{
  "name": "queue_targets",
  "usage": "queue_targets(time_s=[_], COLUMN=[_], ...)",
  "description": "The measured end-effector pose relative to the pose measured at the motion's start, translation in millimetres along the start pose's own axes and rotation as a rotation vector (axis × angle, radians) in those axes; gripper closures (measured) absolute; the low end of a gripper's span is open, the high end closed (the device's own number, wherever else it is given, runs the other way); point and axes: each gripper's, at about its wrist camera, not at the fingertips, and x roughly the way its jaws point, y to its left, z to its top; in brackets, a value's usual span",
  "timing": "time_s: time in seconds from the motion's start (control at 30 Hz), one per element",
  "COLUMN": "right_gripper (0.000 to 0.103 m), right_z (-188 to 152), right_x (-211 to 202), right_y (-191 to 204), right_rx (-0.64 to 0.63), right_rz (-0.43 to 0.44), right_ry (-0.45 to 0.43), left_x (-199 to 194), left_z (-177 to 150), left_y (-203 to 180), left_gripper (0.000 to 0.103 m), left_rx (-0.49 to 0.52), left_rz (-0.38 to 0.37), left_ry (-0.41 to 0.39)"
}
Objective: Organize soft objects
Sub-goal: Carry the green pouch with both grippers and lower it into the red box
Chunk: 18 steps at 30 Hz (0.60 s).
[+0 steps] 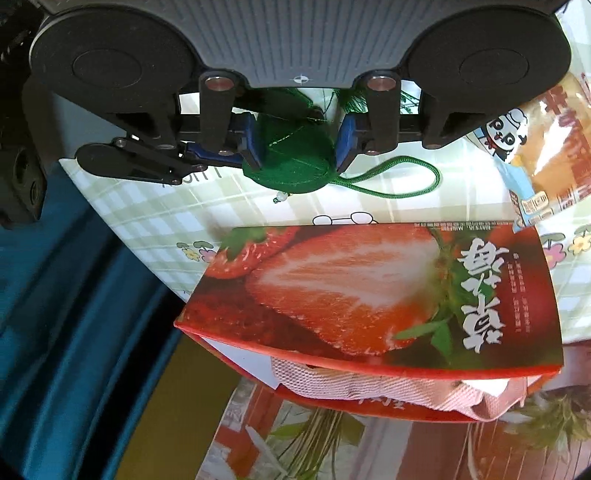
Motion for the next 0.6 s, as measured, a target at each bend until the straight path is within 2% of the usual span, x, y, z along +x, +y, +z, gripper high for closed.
queue_targets(time_s=[0.17, 0.3, 0.43, 0.6], right_gripper=[0.057, 0.057, 0.057, 0.057], right_z=[1, 9, 29, 71], right_x=[-5, -17, -33, -53], right_y=[-3, -5, -9, -14], right_rx=[0.022, 0.040, 0.042, -0.001], right_rz=[0.001, 0.003, -0.003, -0.024], right_ry=[-0.015, -0.069, -0.134, -0.215], left_x=[-6, -21, -37, -60], left_z=[4, 18, 42, 81], left_y=[0, -5, -13, -23], left_gripper=[0.062, 0.062, 0.062, 0.062], left_rx=[-0.013, 0.011, 0.040, 0.072], left_rz=[-0.032, -0.049, -0.060, -0.074], left_ry=[-0.029, -0.085, -0.142, -0.233])
